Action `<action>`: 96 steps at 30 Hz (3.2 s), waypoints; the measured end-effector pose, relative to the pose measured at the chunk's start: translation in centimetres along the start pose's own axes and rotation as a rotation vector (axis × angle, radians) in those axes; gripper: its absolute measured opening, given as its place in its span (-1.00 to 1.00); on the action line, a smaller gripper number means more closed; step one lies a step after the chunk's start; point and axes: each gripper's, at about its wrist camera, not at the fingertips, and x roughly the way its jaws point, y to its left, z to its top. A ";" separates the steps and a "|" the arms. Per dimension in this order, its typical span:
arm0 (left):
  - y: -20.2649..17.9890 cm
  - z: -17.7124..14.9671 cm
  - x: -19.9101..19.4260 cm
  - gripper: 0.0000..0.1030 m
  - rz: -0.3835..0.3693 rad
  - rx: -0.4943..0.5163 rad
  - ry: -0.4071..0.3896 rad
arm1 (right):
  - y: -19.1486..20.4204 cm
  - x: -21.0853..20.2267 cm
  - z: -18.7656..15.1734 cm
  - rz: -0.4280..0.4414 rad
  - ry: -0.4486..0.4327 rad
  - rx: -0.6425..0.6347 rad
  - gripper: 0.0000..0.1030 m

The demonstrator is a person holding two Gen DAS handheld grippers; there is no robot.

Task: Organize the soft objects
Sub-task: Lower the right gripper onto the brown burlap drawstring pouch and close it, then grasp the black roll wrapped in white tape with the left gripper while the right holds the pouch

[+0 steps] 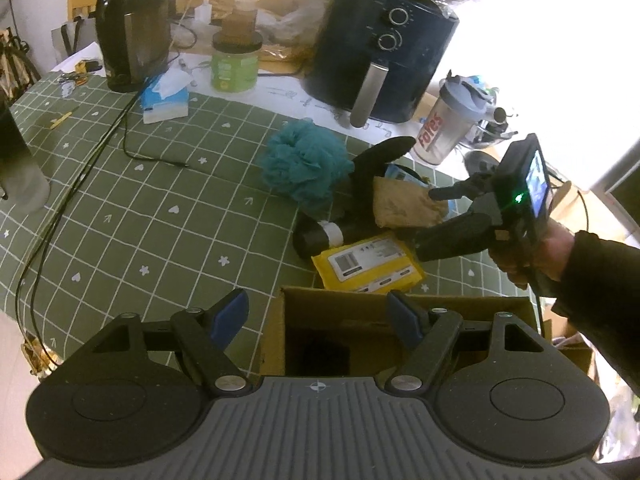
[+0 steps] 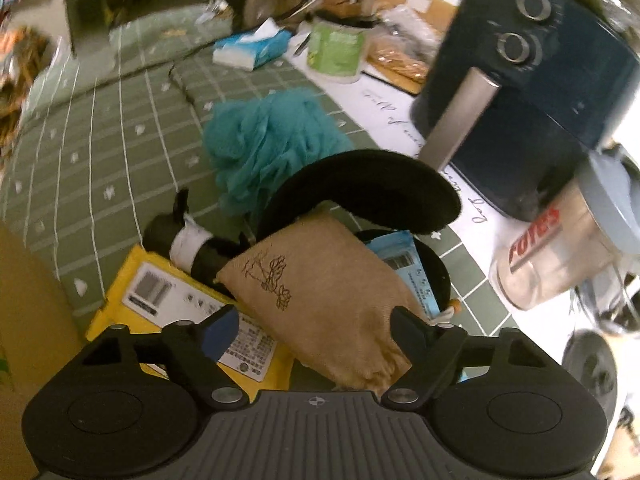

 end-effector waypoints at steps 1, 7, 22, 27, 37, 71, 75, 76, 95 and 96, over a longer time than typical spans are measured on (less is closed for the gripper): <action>0.1 0.0 -0.1 0.46 0.003 -0.006 -0.001 | 0.2 0.3 0.0 -0.010 0.012 -0.021 0.47; 0.8 -0.3 -0.5 0.46 0.024 -0.031 -0.005 | 1.6 1.2 0.2 -0.063 0.060 -0.141 -0.65; 1.1 0.9 -0.5 0.46 0.031 -0.018 -0.037 | -0.6 -5.2 0.8 -0.063 -0.054 -0.024 -0.91; 0.6 1.8 -0.3 0.46 0.023 0.018 -0.048 | -1.9 -8.0 -0.2 -0.056 -0.079 0.070 -0.91; -0.5 3.4 0.6 0.46 0.016 0.111 -0.050 | -3.4 -12.4 -2.5 -0.029 -0.125 0.239 -0.90; -0.3 9.0 13.8 0.45 -0.063 0.324 0.190 | -2.6 -18.4 -11.8 -0.039 -0.111 0.593 -0.90; -0.8 8.8 16.6 0.45 -0.073 0.387 0.249 | -2.3 -18.7 -12.8 -0.038 -0.108 0.627 -0.90; -0.9 8.8 17.3 0.45 -0.071 0.398 0.265 | -2.2 -18.7 -12.9 -0.039 -0.107 0.631 -0.90; -2.5 7.9 25.3 0.03 -0.086 0.573 0.390 | -0.8 -20.1 -15.5 -0.083 -0.095 0.722 -0.90; -2.6 7.8 25.4 0.00 -0.085 0.576 0.390 | -0.8 -20.1 -15.6 -0.084 -0.094 0.724 -0.90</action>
